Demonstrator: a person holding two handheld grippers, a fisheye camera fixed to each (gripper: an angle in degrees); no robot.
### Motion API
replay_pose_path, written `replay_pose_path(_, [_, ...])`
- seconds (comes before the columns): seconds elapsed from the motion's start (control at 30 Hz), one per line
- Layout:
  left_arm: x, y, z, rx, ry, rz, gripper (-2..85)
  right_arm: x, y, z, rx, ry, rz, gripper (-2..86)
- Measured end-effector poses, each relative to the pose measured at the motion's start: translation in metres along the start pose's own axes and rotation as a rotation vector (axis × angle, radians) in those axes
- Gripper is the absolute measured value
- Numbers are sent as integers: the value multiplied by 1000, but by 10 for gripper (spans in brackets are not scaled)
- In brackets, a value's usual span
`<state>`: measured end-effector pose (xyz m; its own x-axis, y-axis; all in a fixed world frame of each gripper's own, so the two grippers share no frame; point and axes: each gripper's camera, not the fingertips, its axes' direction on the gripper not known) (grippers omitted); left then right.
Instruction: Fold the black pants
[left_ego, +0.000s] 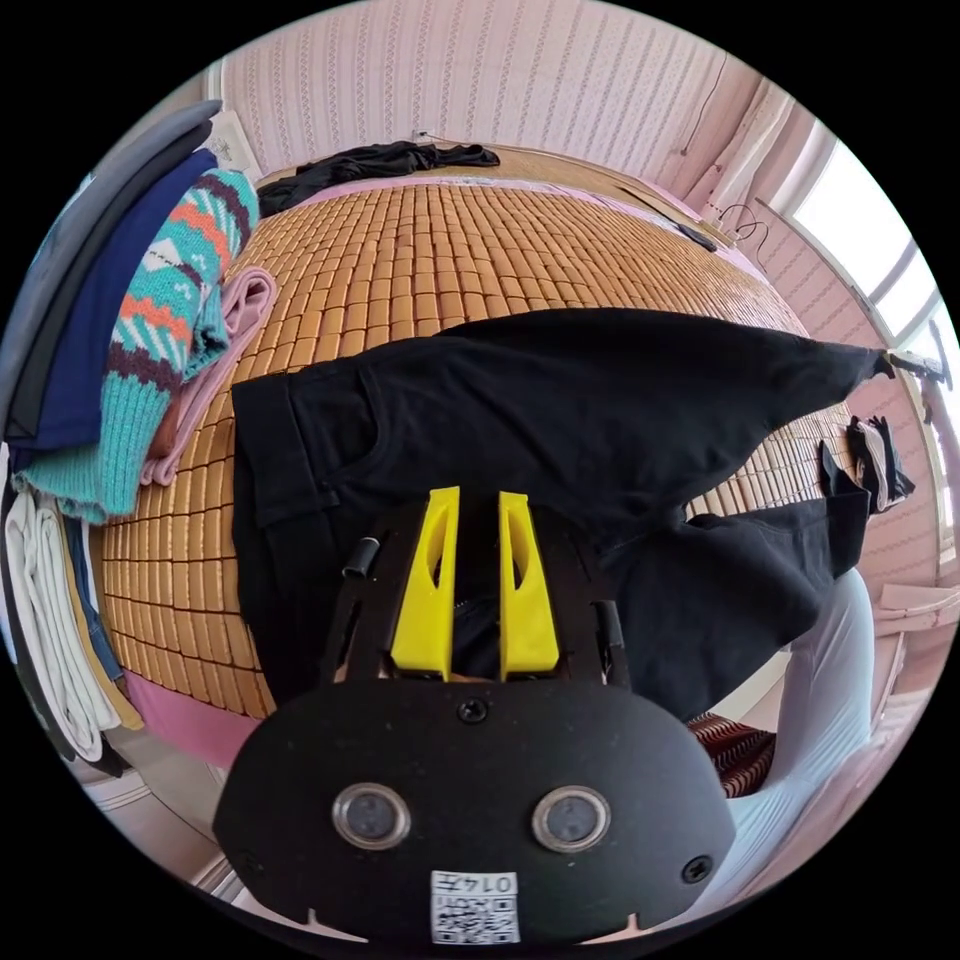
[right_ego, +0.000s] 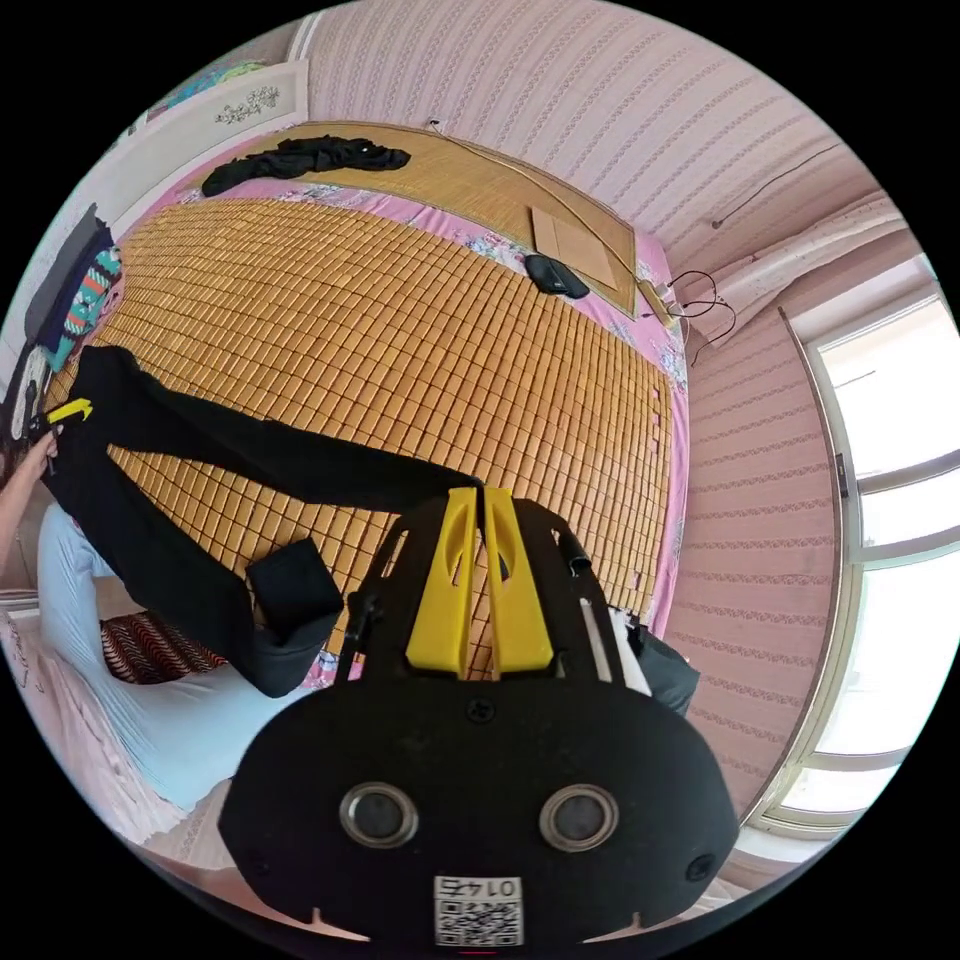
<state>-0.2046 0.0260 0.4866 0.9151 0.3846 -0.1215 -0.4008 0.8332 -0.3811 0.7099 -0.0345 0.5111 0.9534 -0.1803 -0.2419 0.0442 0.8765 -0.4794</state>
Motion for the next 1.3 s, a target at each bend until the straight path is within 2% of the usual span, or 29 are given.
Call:
replay_pose_path(0.13, [17,-4,-6,5,-49,31,68,20,-22,34,-47,25,158,85])
replay_pose_path(0.23, [41,-4,-26,66,-50,121,68,11,0,55,1,-122,228,85])
replay_pose_path(0.33, [78,2,-37,97,58,234,71,-18,44,94,-55,-288,206,88])
replay_pose_path(0.47, [155,15,-21,40,263,417,91,-58,102,156,-263,-484,197,93])
replay_pose_path(0.57, [211,28,4,-11,241,572,105,-67,133,150,-194,-414,221,14])
replay_pose_path(0.67, [245,37,33,-170,158,606,108,-58,157,133,-196,-409,223,2])
replay_pose_path(0.77, [264,53,35,-117,60,694,92,-29,192,96,-166,-314,392,-1])
replay_pose_path(0.83, [266,57,35,-118,73,698,67,-9,218,68,-133,-269,526,-2])
replay_pose_path(0.9, [264,60,35,-103,94,678,40,15,248,43,-32,-390,680,-2])
replay_pose_path(0.97, [261,61,36,-103,132,646,11,28,255,38,51,-483,719,-2])
replay_pose_path(1.07, [257,63,37,-94,143,624,-6,29,237,46,159,-468,694,-4])
replay_pose_path(1.17, [253,67,36,-91,150,607,-9,20,217,70,109,-288,738,-3])
replay_pose_path(1.3, [244,75,33,-65,169,568,-8,-16,205,111,9,-315,662,4])
